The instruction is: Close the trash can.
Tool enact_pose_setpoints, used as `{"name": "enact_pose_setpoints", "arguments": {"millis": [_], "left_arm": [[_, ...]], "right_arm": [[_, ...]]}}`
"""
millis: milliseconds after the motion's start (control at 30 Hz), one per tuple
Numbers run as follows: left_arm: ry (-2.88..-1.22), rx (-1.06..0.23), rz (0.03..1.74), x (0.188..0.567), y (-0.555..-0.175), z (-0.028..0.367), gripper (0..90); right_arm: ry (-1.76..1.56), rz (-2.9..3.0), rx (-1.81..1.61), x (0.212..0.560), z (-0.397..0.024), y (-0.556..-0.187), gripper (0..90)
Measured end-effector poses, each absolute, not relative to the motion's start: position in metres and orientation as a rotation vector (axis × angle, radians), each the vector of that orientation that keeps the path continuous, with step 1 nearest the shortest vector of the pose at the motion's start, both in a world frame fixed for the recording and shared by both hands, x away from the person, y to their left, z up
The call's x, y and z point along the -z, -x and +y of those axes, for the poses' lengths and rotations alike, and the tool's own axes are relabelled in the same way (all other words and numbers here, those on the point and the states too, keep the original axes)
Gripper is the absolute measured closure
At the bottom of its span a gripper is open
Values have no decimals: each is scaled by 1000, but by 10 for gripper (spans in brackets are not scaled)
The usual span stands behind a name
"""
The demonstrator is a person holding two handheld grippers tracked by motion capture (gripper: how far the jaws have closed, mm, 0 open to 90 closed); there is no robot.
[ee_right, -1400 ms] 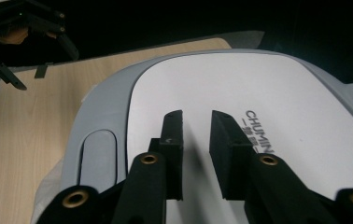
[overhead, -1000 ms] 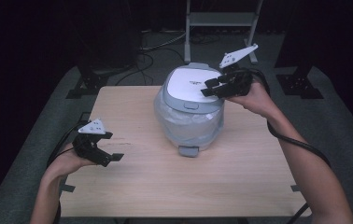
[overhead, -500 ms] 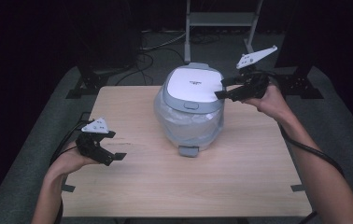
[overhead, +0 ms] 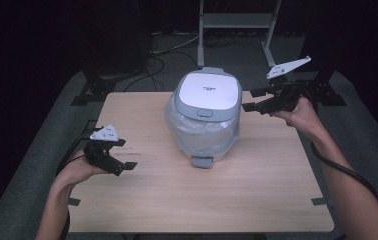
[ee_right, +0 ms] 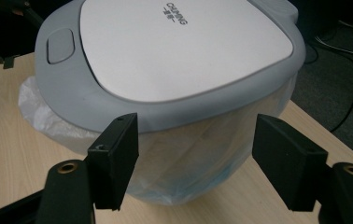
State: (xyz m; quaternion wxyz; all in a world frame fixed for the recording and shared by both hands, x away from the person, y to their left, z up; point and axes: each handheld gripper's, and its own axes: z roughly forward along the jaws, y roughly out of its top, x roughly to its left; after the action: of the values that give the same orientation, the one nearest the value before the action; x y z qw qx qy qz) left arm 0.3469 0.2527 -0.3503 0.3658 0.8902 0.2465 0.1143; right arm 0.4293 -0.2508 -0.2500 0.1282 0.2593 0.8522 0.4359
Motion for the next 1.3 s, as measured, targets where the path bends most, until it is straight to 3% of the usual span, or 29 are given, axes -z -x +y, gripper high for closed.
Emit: {"name": "enact_pose_setpoints", "arguments": {"millis": [1300], "left_arm": [[-2270,-275,665,382,-351,243,57]], "right_arm": [[-956,2485,-1268,321,-297,-409,289]]}}
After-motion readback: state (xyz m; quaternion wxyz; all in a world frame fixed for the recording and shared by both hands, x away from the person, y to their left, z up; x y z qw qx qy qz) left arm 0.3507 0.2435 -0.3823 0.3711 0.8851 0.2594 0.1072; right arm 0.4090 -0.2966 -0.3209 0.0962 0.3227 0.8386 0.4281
